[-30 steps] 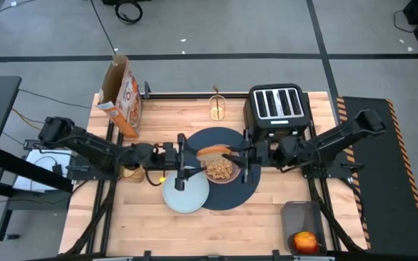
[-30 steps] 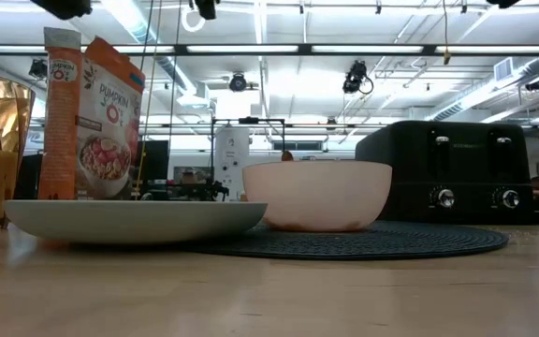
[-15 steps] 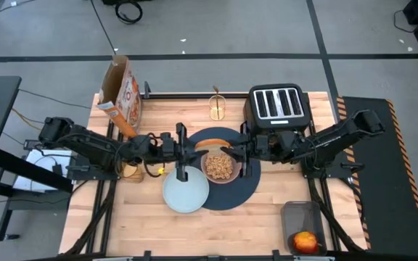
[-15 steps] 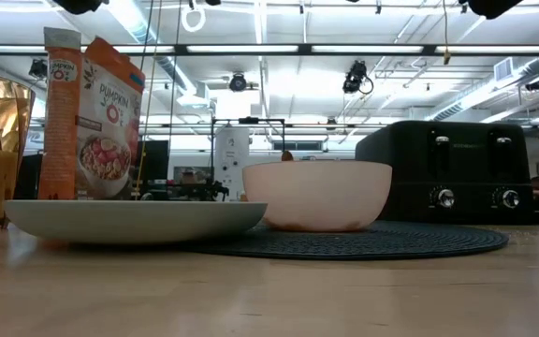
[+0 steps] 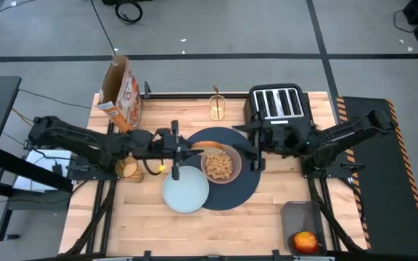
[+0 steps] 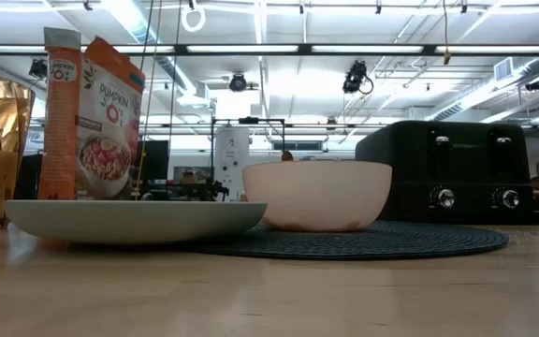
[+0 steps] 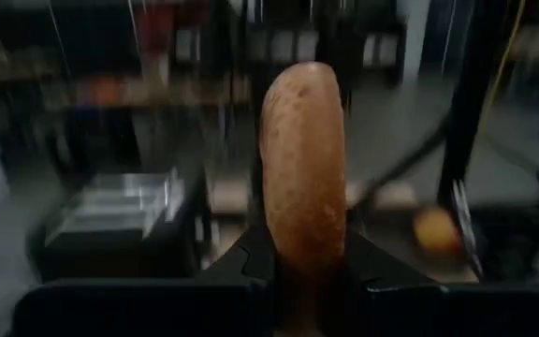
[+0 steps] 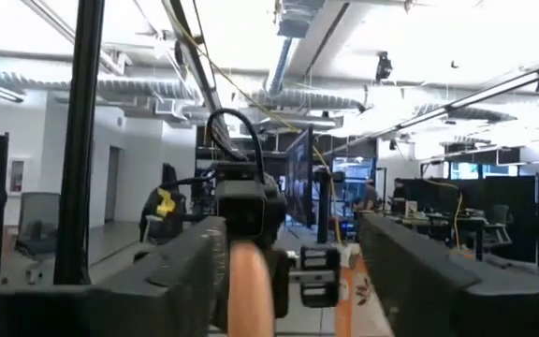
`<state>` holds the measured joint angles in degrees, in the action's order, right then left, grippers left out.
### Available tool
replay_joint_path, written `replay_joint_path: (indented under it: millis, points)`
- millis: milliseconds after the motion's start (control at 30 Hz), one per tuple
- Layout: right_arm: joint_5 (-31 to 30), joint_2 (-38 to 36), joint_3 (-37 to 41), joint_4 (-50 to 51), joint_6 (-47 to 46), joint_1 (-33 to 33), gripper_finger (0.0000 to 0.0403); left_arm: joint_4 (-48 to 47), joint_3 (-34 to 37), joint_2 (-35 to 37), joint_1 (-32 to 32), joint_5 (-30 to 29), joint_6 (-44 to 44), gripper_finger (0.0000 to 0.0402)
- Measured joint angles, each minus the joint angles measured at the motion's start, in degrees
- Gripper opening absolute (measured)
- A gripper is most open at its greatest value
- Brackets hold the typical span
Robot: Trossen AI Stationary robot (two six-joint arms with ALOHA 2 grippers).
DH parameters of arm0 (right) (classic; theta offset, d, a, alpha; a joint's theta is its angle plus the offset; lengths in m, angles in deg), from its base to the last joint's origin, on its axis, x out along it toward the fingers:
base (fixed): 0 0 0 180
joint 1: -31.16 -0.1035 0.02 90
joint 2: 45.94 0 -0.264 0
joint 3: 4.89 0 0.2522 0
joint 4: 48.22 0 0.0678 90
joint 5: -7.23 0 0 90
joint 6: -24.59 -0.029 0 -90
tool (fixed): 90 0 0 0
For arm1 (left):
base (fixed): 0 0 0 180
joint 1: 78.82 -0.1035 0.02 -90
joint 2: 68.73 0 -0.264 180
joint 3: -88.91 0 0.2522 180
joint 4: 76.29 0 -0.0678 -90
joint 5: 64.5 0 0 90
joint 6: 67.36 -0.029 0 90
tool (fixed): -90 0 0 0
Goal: Arrange a breakfast setting
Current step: Put the toasted bagel from the toaster on the light blue plate
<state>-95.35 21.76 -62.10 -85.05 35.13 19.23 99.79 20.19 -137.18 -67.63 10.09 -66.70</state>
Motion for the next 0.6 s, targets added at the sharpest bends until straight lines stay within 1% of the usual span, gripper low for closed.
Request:
replay_joint_path:
  millis: [33, 133, 200, 233, 267, 300, 400, 467, 500, 533, 600]
  points:
    - [-0.01, -1.37, -0.03, 1.38, 0.03, -0.02, 0.0276, -8.42, -3.02, 0.09, 0.06, 0.59, 2.91, 0.0051]
    - [-1.40, -3.94, -0.17, 7.14, -0.25, -0.03, 0.0306, -33.80, -10.41, -0.43, 0.11, 1.51, 16.06, 0.0050]
    - [-2.65, -4.43, -0.17, 11.65, -0.53, -0.03, 0.0315, -40.02, -12.02, -1.93, 0.11, 1.54, 21.45, 0.0050]
    - [-3.12, -4.38, -0.14, 13.38, -0.97, -0.02, 0.0318, -42.47, -11.63, -2.36, 0.09, 1.70, 23.09, 0.0050]
    - [-3.64, -4.05, -0.14, 14.39, -1.66, -0.02, 0.0319, -43.97, -10.56, -2.88, -0.20, 3.16, 24.57, 0.0050]
    - [-4.42, -3.69, -0.14, 15.44, -2.54, -0.02, 0.0319, -42.82, -9.25, -3.75, -0.81, 6.14, 25.01, 0.0050]
    - [-5.82, -1.42, -0.12, 17.39, -4.14, 0.01, 0.0317, -32.50, -2.06, -5.89, -3.55, 19.97, 24.71, 0.0050]
    - [-5.85, -0.52, 0.03, 18.39, -4.21, 0.00, 0.0314, -26.55, 3.28, -7.09, -6.77, 28.40, 26.46, 0.0050]
    - [-5.77, 0.14, -0.04, 17.41, -4.11, -0.06, 0.0312, -24.94, 5.66, -7.33, -8.60, 30.99, 27.43, 0.0050]
    - [-5.81, 0.39, -0.08, 17.67, -4.11, -0.23, 0.0312, -24.89, 7.88, -7.20, -10.40, 32.17, 28.48, 0.0050]
    - [-6.03, 0.65, -0.08, 18.21, -4.15, -0.55, 0.0311, -23.30, 11.42, -7.54, -13.04, 32.68, 29.84, 0.0050]
